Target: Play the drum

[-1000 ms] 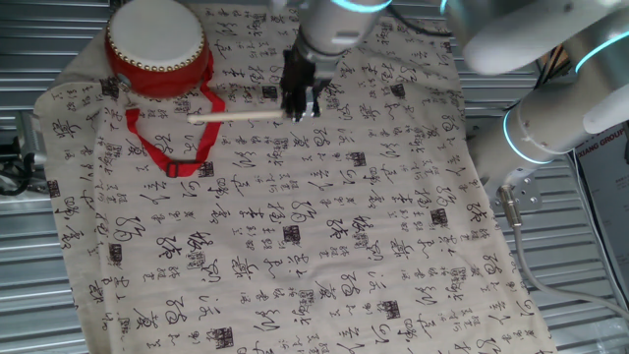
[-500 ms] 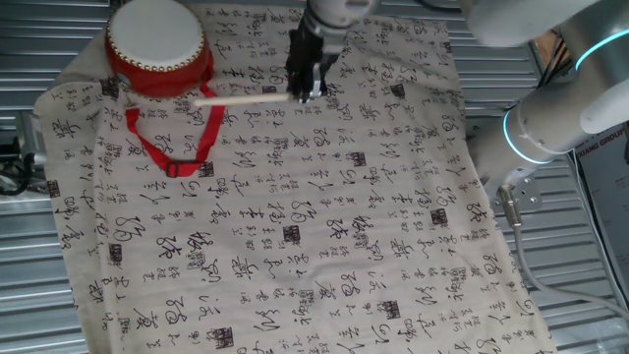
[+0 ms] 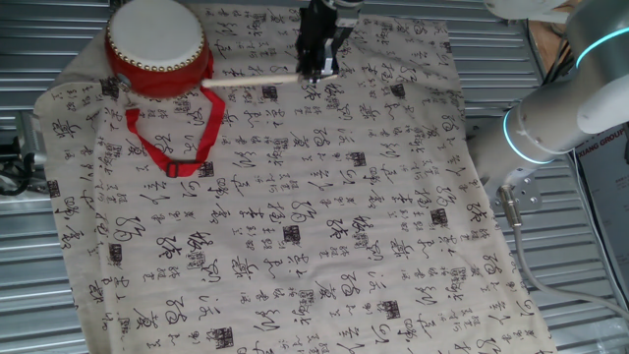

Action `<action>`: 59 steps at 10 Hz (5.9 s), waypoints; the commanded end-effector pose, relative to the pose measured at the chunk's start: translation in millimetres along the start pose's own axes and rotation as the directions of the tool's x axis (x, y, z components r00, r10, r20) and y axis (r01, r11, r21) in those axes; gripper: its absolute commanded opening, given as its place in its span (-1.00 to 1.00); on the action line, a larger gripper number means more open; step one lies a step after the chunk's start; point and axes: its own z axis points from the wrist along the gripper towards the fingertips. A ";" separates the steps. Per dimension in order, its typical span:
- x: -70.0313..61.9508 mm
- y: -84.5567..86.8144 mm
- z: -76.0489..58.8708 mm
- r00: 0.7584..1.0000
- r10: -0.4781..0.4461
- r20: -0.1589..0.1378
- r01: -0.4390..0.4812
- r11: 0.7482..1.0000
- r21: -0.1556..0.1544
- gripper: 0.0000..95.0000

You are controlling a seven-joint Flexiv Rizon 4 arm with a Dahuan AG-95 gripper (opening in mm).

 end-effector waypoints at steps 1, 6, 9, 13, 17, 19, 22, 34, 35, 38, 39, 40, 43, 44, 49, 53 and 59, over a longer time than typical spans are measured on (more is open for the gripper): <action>0.3 -7.1 9.5 1.000 -0.022 0.013 0.022 1.000 0.009 -1.00; 5.7 -18.0 6.8 0.997 -0.078 0.002 0.078 0.997 -0.001 -1.00; 3.6 -22.3 3.4 0.997 -0.075 0.001 0.075 0.997 -0.002 -1.00; 1.8 -23.4 4.5 0.997 -0.071 0.002 0.071 0.997 -0.006 -1.00; 2.7 -24.6 3.5 0.997 -0.080 -0.001 0.080 0.997 -0.009 -1.00; 2.7 -24.6 3.5 0.998 -0.068 0.002 0.068 0.998 -0.013 -1.00; 2.7 -24.6 3.5 0.996 -0.092 0.007 0.092 0.996 -0.005 -1.00; 2.7 -24.6 3.5 0.994 0.094 -0.059 -0.094 0.996 0.010 -1.00; 2.7 -24.6 3.5 0.993 0.106 -0.059 -0.106 0.994 0.008 -1.00; 2.7 -24.6 3.5 0.996 0.065 -0.060 -0.063 0.997 0.034 -1.00; 2.7 -24.6 3.5 0.996 0.061 -0.059 -0.059 0.998 0.031 -1.00; 2.7 -24.6 3.5 0.996 0.059 -0.060 -0.057 0.998 0.033 -1.00; 2.7 -24.6 3.5 0.997 0.051 -0.063 -0.049 0.998 0.032 -1.00; 2.9 -24.8 3.6 0.997 0.037 -0.065 -0.035 0.999 0.033 -1.00; 5.3 -28.8 5.3 0.998 -0.002 -0.062 0.004 0.999 0.032 -1.00; 10.0 -40.5 5.8 0.998 -0.025 -0.063 0.027 0.999 0.034 -1.00; 12.0 -61.4 -0.7 0.996 -0.055 -0.065 0.057 0.998 0.028 -1.00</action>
